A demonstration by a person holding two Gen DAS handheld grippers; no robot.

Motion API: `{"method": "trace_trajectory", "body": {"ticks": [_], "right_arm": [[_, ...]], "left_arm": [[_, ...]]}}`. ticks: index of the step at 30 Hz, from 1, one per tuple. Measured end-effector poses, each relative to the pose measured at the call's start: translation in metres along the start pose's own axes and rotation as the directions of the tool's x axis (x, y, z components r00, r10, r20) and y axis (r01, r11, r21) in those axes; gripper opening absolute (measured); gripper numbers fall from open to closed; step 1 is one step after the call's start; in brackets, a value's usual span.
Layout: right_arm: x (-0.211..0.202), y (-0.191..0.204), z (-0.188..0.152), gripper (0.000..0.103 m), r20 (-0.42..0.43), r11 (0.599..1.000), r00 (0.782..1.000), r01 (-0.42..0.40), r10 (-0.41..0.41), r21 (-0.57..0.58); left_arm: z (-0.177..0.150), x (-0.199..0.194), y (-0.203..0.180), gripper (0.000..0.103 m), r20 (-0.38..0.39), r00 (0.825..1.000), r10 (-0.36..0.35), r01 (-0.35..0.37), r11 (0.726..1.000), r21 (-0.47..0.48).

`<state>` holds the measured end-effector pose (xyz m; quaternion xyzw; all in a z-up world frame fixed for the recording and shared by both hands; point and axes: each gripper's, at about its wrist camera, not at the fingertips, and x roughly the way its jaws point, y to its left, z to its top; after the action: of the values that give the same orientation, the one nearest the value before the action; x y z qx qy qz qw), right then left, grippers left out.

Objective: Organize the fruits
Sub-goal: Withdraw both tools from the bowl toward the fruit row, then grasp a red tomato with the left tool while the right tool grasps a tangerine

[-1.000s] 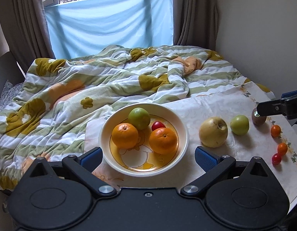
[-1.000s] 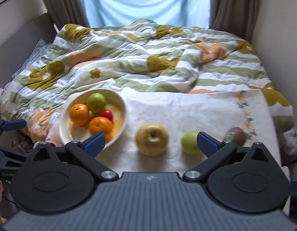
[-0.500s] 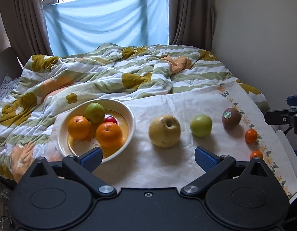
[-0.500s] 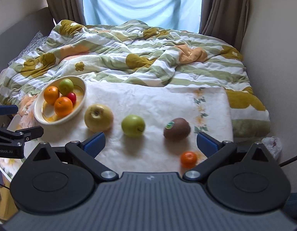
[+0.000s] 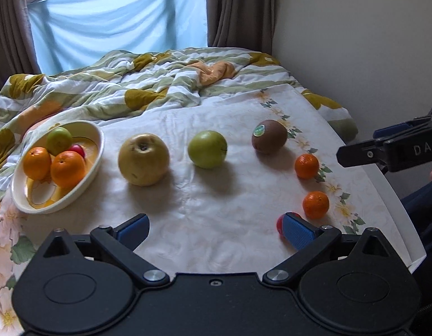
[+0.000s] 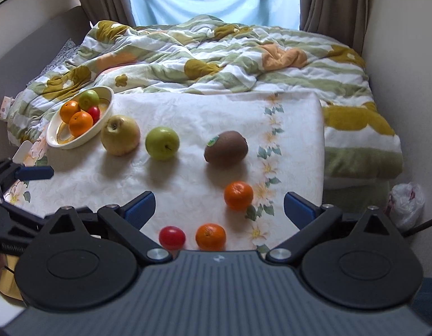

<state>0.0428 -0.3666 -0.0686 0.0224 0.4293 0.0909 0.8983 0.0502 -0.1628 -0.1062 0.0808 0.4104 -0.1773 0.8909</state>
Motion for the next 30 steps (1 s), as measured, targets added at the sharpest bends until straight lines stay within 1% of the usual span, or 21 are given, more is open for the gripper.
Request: {"method": "trace_trajectory", "body": {"ticks": [5, 6, 11, 12, 13, 15, 16, 17, 20, 21, 23, 24, 25, 26, 30], "right_arm": [[0.018, -0.025, -0.006, 0.103, -0.023, 0.999, 1.000, -0.015, 0.016, 0.040], [0.022, -0.028, -0.007, 0.103, -0.028, 0.999, 0.999, -0.017, 0.018, 0.044], [0.040, -0.040, -0.010, 0.103, -0.052, 0.998, 0.998, -0.030, 0.033, 0.057], [0.043, -0.042, -0.010, 0.103, -0.057, 0.998, 0.998, -0.034, 0.038, 0.060], [0.046, -0.043, -0.011, 0.102, -0.060, 0.997, 0.997, -0.038, 0.041, 0.064], [0.052, -0.046, -0.011, 0.100, -0.067, 0.996, 0.996, -0.047, 0.052, 0.071], [0.055, -0.048, -0.011, 0.098, -0.071, 0.996, 0.996, -0.053, 0.059, 0.075], [0.057, -0.048, -0.010, 0.097, -0.073, 0.995, 0.995, -0.059, 0.065, 0.078], [0.063, -0.048, -0.009, 0.096, -0.077, 0.994, 0.994, -0.072, 0.078, 0.077], [0.066, -0.048, -0.009, 0.095, -0.080, 0.994, 0.994, -0.074, 0.080, 0.076], [0.070, -0.048, -0.008, 0.092, -0.086, 0.993, 0.992, -0.083, 0.089, 0.079], [0.072, -0.049, -0.008, 0.092, -0.089, 0.993, 0.992, -0.087, 0.094, 0.082], [0.074, -0.048, -0.008, 0.090, -0.093, 0.992, 0.991, -0.091, 0.099, 0.083], [0.076, -0.048, -0.008, 0.088, -0.097, 0.992, 0.990, -0.095, 0.103, 0.084], [0.084, -0.047, -0.006, 0.082, -0.111, 0.990, 0.987, -0.106, 0.116, 0.091]], "left_arm": [[0.000, 0.022, -0.020, 0.101, -0.019, 0.998, -0.055, 0.055, 0.998, 0.035], [0.000, 0.028, -0.024, 0.099, -0.025, 0.997, -0.068, 0.069, 0.997, 0.044], [-0.001, 0.049, -0.039, 0.096, -0.062, 0.992, -0.109, 0.114, 0.991, 0.076], [-0.002, 0.054, -0.042, 0.093, -0.069, 0.991, -0.114, 0.120, 0.990, 0.079], [-0.002, 0.058, -0.044, 0.086, -0.080, 0.989, -0.121, 0.127, 0.988, 0.083], [-0.003, 0.066, -0.047, 0.079, -0.100, 0.987, -0.125, 0.134, 0.987, 0.087], [-0.004, 0.069, -0.048, 0.075, -0.107, 0.986, -0.129, 0.139, 0.987, 0.087], [-0.004, 0.071, -0.049, 0.074, -0.113, 0.985, -0.133, 0.143, 0.986, 0.086], [-0.006, 0.077, -0.052, 0.066, -0.127, 0.982, -0.141, 0.154, 0.983, 0.096], [-0.006, 0.079, -0.053, 0.061, -0.131, 0.981, -0.142, 0.156, 0.983, 0.101], [-0.007, 0.081, -0.054, 0.055, -0.133, 0.979, -0.154, 0.168, 0.981, 0.101], [-0.007, 0.081, -0.055, 0.050, -0.130, 0.979, -0.157, 0.171, 0.980, 0.104], [-0.007, 0.081, -0.056, 0.041, -0.129, 0.978, -0.163, 0.178, 0.978, 0.109], [-0.006, 0.081, -0.057, 0.035, -0.129, 0.977, -0.170, 0.185, 0.976, 0.114], [-0.006, 0.082, -0.057, 0.035, -0.130, 0.976, -0.173, 0.188, 0.975, 0.114]]}}
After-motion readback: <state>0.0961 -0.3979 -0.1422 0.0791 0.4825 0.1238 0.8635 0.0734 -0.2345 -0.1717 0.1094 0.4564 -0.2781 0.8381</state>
